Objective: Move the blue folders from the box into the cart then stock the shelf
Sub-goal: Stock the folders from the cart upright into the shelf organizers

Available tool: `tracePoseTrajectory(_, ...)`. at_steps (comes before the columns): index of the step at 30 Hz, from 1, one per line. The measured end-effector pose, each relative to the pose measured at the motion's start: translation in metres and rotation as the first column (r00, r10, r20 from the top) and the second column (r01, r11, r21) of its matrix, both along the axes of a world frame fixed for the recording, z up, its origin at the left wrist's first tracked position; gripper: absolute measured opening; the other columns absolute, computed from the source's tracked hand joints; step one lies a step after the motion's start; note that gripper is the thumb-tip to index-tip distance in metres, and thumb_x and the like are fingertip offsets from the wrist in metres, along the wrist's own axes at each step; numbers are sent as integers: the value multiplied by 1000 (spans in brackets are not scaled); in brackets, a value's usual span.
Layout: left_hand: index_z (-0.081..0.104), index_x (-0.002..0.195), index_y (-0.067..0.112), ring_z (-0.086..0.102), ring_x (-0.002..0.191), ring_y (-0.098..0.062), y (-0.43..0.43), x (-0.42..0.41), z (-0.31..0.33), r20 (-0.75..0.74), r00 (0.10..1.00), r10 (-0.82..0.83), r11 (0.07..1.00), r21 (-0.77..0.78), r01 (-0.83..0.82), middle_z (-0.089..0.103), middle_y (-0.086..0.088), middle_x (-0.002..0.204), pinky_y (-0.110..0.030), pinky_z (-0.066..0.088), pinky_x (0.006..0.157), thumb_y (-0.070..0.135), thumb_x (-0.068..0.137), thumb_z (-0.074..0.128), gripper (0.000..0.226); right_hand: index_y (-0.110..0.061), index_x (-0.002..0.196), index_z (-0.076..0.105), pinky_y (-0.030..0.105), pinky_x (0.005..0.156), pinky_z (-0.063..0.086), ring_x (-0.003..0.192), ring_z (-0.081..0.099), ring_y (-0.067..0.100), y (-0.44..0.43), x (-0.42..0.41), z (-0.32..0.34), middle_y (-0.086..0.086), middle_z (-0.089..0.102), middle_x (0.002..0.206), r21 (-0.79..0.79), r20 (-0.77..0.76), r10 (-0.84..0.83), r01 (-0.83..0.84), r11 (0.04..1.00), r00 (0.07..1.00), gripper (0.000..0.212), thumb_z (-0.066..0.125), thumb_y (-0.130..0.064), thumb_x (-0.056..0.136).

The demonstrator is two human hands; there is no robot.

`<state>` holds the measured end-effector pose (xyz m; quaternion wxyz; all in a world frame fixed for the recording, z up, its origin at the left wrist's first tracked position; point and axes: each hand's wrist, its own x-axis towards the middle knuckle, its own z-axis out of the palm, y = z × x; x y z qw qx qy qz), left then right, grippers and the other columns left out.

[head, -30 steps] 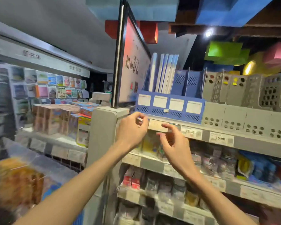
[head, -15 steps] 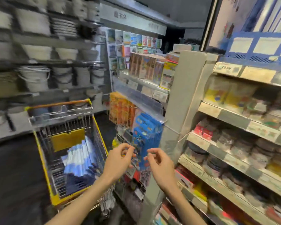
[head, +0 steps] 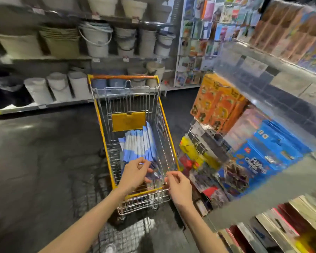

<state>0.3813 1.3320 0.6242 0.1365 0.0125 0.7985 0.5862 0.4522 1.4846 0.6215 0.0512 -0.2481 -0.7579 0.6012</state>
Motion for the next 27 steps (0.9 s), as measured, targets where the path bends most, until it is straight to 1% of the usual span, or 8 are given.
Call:
tracePoseTrajectory(5, 63, 102, 20, 69, 50, -17, -22, -72, -39, 91, 995, -49, 997, -61, 54, 77, 0, 86, -20, 50, 56, 28, 102, 55, 11, -15, 83, 66, 35, 59, 50, 65, 70, 29, -18, -69, -48, 5, 73, 74, 50, 182, 25, -35, 998, 983, 18, 58, -26, 95)
tracePoseTrajectory(9, 59, 99, 31, 70, 53, -14, -31, -117, -63, 126, 981, -149, 971, -167, 169, 76, 4, 82, -37, 58, 70, 35, 103, 52, 9, -15, 76, 67, 44, 66, 54, 53, 65, 19, -12, -112, -97, 4, 73, 70, 82, 281, 10, -35, 996, 960, 31, 58, -44, 86)
tracePoseTrajectory(13, 60, 119, 29, 70, 77, -19, -34, -151, -84, 98, 955, -279, 894, -338, 295, 74, 3, 88, -35, 57, 77, 33, 103, 48, 20, -21, 78, 66, 47, 71, 58, 70, 69, 29, 4, -147, -137, 1, 73, 71, 123, 383, 20, -72, 990, 924, 43, 47, -59, 74)
tracePoseTrajectory(16, 49, 144, 27, 66, 82, -15, -26, -174, -104, 90, 925, -369, 799, -478, 366, 71, 7, 87, -28, 48, 77, 38, 104, 45, 41, -18, 78, 65, 43, 72, 57, 71, 69, 27, 4, -177, -125, 3, 71, 71, 172, 428, 14, -97, 980, 904, 35, 48, -47, 85)
tracePoseTrajectory(18, 34, 155, 28, 66, 95, -15, -16, -191, -126, 138, 902, -408, 749, -515, 417, 72, -2, 110, -31, 49, 88, 44, 105, 42, 53, -16, 76, 62, 33, 66, 49, 67, 63, 21, 9, -202, -126, 0, 66, 68, 197, 439, 48, -149, 969, 897, 32, 49, -36, 98)
tracePoseTrajectory(21, 11, 161, 31, 18, 153, -32, 3, -211, -161, 242, 873, -423, 646, -595, 478, 13, -12, 167, -45, 20, 123, 50, 105, 35, 64, -13, 84, 62, 28, 66, 35, 74, 58, 18, 20, -239, -147, -3, 63, 75, 205, 449, 94, -205, 957, 889, 29, 49, -32, 102)
tracePoseTrajectory(24, -4, 160, 32, -15, 153, -31, 19, -224, -197, 308, 853, -421, 611, -599, 518, -15, -10, 166, -42, -3, 123, 53, 105, 31, 68, -8, 100, 64, 27, 69, 36, 85, 62, 23, 29, -274, -178, 7, 68, 91, 197, 489, 150, -277, 941, 859, 25, 52, -30, 101)
tracePoseTrajectory(27, -10, 160, 30, -25, 150, -30, 29, -238, -231, 332, 830, -448, 550, -629, 549, -31, -7, 157, -44, -10, 122, 57, 104, 27, 71, -6, 104, 61, 30, 74, 42, 92, 64, 28, 36, -306, -203, 12, 69, 102, 197, 503, 199, -336, 921, 841, 25, 55, -30, 99)
